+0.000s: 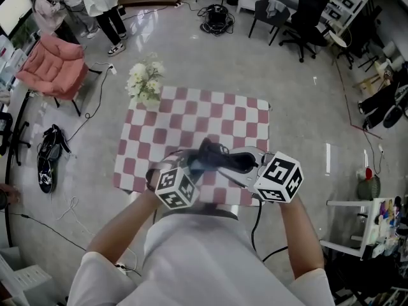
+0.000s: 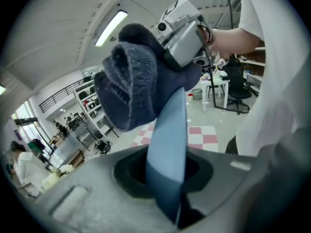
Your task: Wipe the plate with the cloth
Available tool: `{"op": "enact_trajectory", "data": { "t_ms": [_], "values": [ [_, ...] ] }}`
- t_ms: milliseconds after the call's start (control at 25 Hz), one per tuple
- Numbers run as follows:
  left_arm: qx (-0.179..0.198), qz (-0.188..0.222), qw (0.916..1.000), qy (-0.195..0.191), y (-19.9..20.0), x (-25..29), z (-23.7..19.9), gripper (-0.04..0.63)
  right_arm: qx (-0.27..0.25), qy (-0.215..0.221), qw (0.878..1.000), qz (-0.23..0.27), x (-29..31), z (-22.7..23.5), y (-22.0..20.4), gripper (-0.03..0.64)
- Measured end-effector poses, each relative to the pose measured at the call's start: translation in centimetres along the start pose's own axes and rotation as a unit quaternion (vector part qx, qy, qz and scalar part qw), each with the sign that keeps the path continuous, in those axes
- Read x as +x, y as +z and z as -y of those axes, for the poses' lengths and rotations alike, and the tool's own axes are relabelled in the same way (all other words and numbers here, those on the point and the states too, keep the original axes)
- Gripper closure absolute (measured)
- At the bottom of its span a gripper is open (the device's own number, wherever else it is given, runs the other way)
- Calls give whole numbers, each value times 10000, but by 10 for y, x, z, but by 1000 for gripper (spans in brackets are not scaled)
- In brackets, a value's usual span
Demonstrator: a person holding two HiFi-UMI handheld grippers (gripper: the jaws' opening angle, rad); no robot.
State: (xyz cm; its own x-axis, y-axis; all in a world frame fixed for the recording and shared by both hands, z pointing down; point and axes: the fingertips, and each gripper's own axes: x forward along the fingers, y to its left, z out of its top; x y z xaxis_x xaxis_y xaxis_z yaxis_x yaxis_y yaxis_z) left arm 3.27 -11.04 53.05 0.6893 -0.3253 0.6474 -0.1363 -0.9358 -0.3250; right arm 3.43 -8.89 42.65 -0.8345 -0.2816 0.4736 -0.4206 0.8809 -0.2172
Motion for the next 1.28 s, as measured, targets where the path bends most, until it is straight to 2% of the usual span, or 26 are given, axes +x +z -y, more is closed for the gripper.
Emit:
{"op": "enact_trajectory", "data": {
  "t_ms": [400, 560, 720, 1280],
  "values": [
    [600, 2, 9981, -122, 12, 4, 19, 522, -232, 685, 9970, -289, 16, -22, 7, 515],
    [691, 91, 9975, -130, 18, 4, 22, 522, -119, 754, 9968, -256, 21, -16, 12, 515],
    [897, 156, 9958, 36, 21, 3, 21, 522, 2, 827, 9963, -241, 15, -15, 9, 515],
    [1221, 435, 9903, 497, 44, -1, 0, 522, 655, 208, 9976, 74, -37, 30, -17, 515]
  ]
}}
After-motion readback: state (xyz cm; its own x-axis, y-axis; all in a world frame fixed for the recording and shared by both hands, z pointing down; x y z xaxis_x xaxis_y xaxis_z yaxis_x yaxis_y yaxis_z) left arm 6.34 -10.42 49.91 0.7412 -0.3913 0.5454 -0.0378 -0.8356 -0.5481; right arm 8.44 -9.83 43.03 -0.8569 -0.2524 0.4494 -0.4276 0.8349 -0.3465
